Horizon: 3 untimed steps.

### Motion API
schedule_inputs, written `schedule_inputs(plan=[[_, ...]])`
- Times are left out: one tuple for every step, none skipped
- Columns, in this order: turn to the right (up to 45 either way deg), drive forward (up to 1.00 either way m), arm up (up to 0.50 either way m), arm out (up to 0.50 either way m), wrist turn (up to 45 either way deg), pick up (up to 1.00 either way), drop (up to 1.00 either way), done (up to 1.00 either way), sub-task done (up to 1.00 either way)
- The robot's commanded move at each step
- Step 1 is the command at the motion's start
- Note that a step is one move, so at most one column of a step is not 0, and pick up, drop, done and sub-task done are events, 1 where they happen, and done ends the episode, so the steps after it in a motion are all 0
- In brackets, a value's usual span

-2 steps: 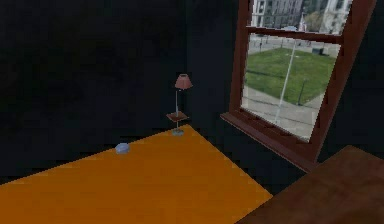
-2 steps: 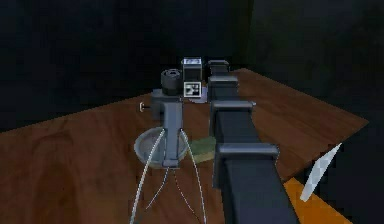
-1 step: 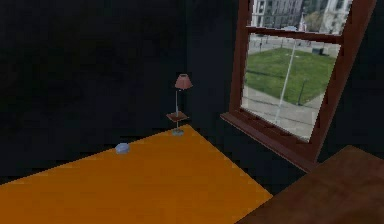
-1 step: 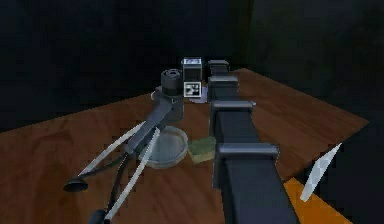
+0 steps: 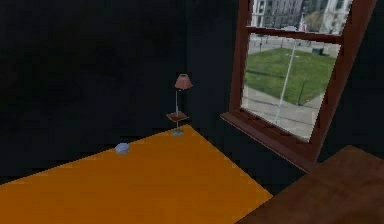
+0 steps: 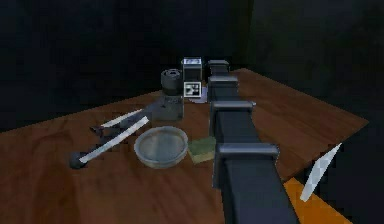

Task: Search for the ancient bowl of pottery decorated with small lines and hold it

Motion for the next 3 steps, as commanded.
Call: schedule_inputs(plan=[[0.0, 0.0, 0.0, 0.0, 45.0, 0.0, 0.0, 0.0, 0.0], [0.0, 0.0, 0.0, 0.0, 21.0, 0.0, 0.0, 0.0, 0.0], [0.0, 0.0, -0.22, 0.0, 0.0, 0.0, 0.0, 0.0, 0.0]])
